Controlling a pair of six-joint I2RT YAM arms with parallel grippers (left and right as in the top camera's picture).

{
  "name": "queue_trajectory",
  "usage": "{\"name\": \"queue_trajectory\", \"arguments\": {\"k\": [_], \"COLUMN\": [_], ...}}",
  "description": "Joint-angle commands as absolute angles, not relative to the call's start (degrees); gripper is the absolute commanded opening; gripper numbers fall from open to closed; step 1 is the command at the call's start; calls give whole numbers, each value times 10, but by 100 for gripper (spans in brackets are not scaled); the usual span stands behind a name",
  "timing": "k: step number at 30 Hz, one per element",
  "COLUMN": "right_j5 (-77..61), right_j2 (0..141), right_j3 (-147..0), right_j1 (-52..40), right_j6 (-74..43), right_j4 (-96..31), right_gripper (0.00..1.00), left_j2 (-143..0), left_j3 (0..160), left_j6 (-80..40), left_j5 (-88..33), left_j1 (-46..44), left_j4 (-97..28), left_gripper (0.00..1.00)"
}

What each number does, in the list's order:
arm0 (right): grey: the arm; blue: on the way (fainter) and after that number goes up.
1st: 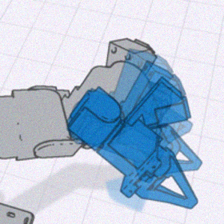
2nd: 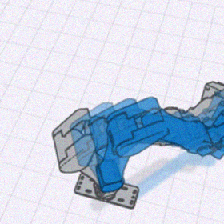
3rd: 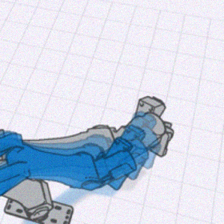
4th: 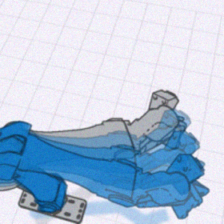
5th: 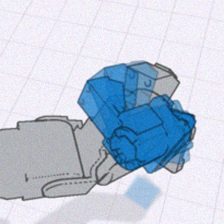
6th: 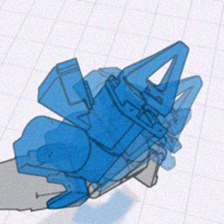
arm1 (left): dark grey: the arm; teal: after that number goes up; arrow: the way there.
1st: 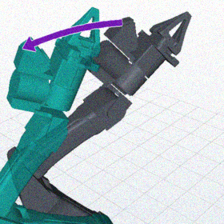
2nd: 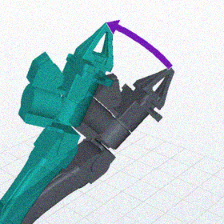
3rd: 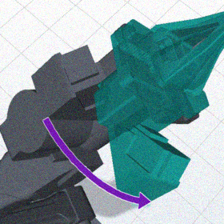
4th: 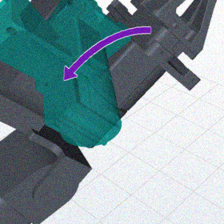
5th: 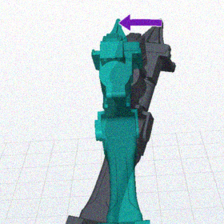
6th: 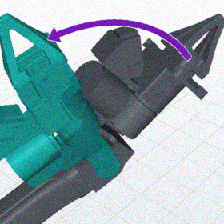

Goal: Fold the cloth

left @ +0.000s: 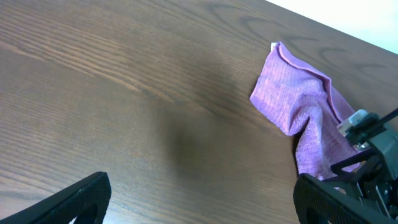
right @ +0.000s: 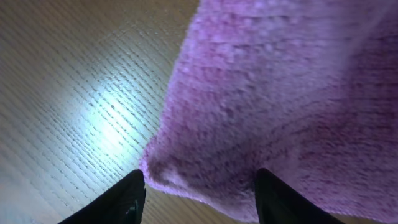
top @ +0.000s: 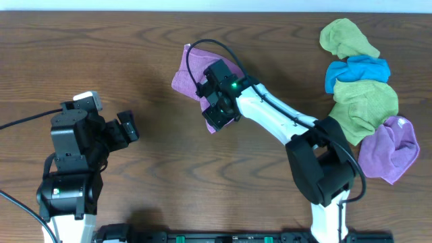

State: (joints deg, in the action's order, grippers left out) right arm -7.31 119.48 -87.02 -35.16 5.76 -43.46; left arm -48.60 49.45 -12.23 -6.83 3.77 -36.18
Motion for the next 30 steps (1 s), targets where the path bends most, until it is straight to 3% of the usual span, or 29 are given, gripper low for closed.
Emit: {"name": "queue_trajectory", "arguments": {"k": [1, 2, 4, 12, 18, 23, 30], "right_j5": [-61, -60, -58, -15, -15, -31, -102], "right_j2": [1213, 1215, 1216, 1216, 1220, 1222, 1221], "right_j3": [-872, -872, -872, -872, -872, -872, -872], "right_j1": [-361, -362, -365, -366, -368, -369, -430], "right_j6": [65, 65, 65, 65, 65, 63, 31], "right_j4": [-432, -431, -428, -418, -412, -413, -454], "right_gripper": [47, 40, 39, 55, 39, 1, 1], "left_j2": [-485, -485, -485, -485, -485, -485, -485], "left_j3": [509, 509, 509, 509, 509, 509, 509], "left_j6": [-115, -111, -105, -103, -103, -102, -102], "left_j5": [-53, -53, -53, -53, -53, -53, -11], "left_j1": [42, 42, 42, 42, 42, 42, 42], "left_j4": [-364, -364, -364, -364, -364, -364, -363], "left_gripper": [95, 95, 95, 95, 95, 95, 95]}}
